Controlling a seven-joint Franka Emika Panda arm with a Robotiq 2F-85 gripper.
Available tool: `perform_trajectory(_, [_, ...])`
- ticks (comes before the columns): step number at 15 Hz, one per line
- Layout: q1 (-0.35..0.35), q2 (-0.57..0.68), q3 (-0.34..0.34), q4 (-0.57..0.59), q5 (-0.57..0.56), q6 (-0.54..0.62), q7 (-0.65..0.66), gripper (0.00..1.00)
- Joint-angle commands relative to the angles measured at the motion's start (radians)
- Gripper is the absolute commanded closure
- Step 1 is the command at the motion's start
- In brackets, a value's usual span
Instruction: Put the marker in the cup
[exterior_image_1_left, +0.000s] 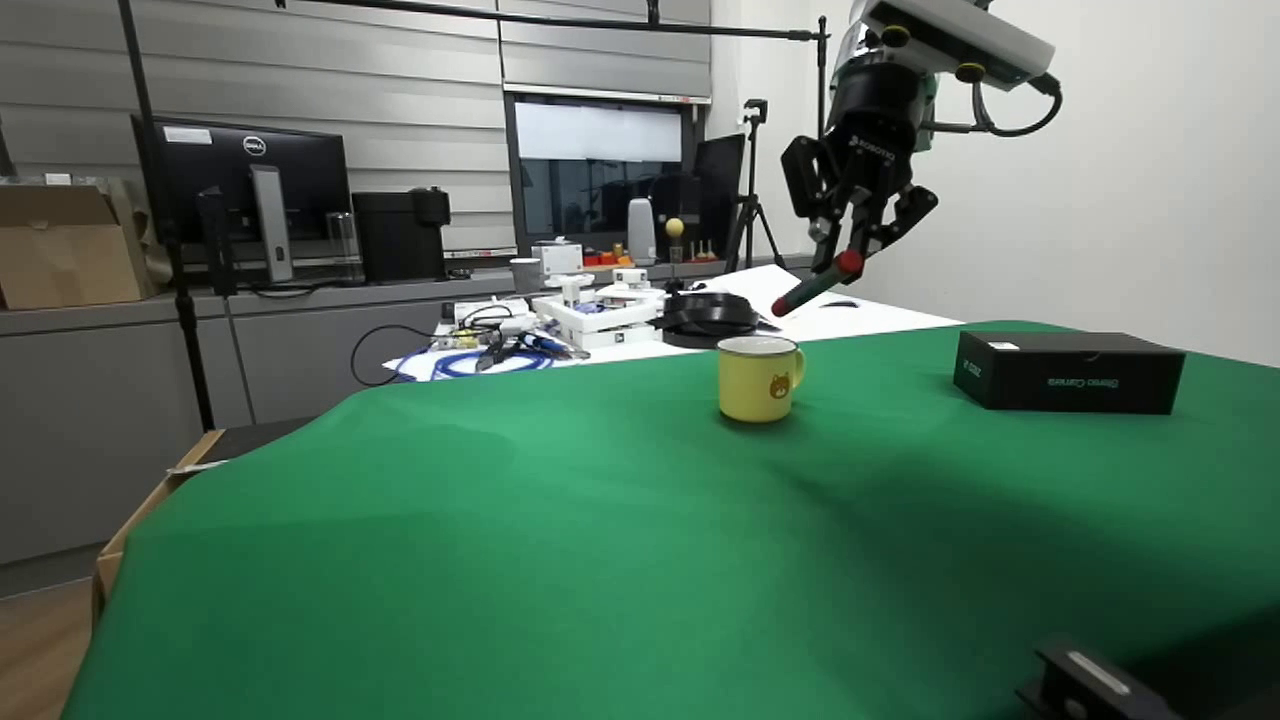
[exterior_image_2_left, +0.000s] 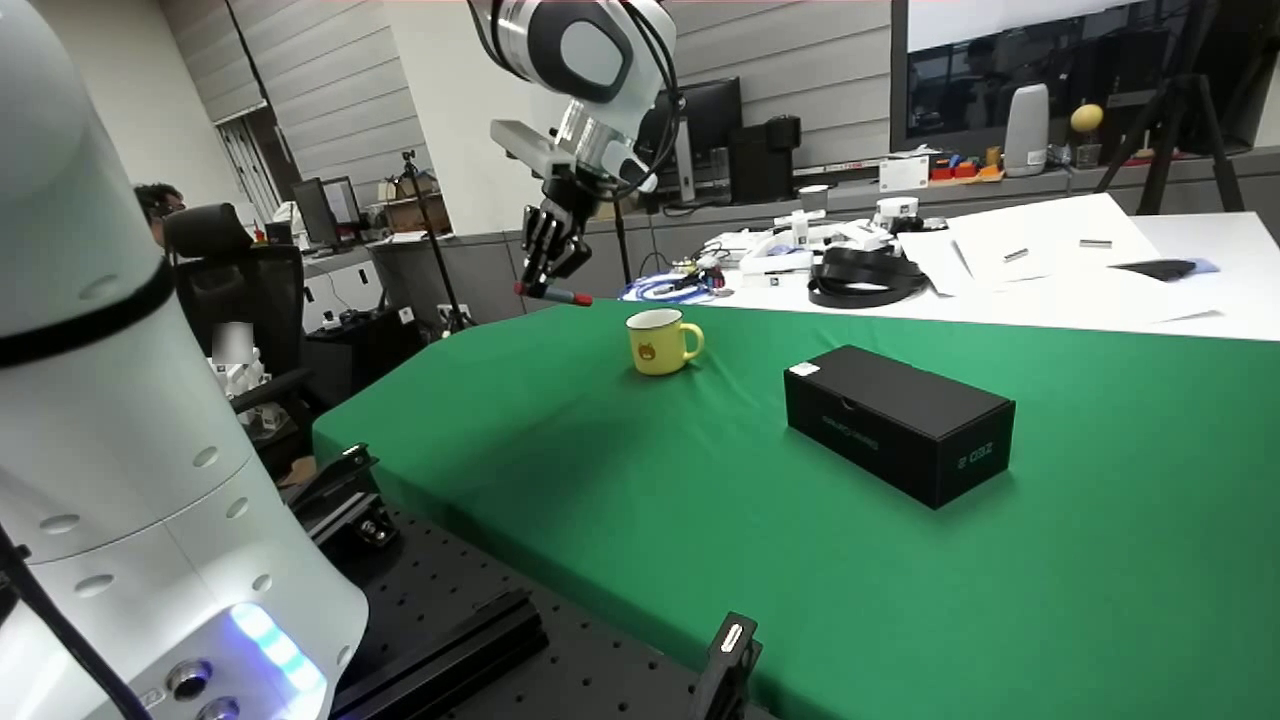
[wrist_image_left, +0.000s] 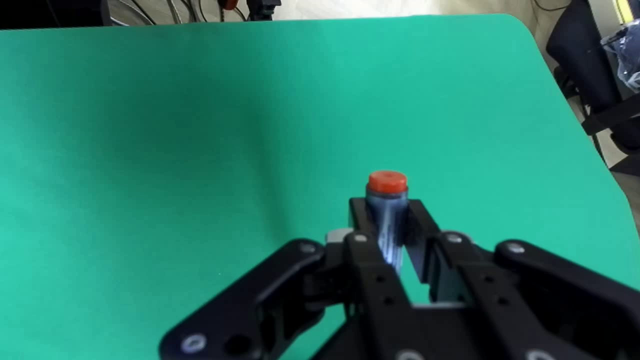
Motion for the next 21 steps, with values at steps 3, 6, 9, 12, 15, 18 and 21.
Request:
perform_trajectory(3, [0.019, 0.001, -0.011, 0.002, 0.001, -0.002, -0.001, 0.78])
perform_trajectory(6, [0.019, 0.001, -0.011, 0.002, 0.001, -0.002, -0.001, 0.78])
perform_trajectory(9, [0.014, 0.02, -0.018, 0.046, -0.002, -0.022, 0.031, 0.95])
perform_trajectory(12, [-0.001, 0.065, -0.036, 0.135, 0.005, -0.134, 0.079, 0.95])
perform_trajectory(15, [-0.01, 0.095, -0.05, 0.208, 0.038, -0.181, 0.115, 0.95])
perform_trajectory(18, [-0.016, 0.126, -0.062, 0.273, 0.1, -0.186, 0.152, 0.95])
perform_trajectory(21, [-0.028, 0.162, -0.075, 0.336, 0.168, -0.216, 0.198, 0.95])
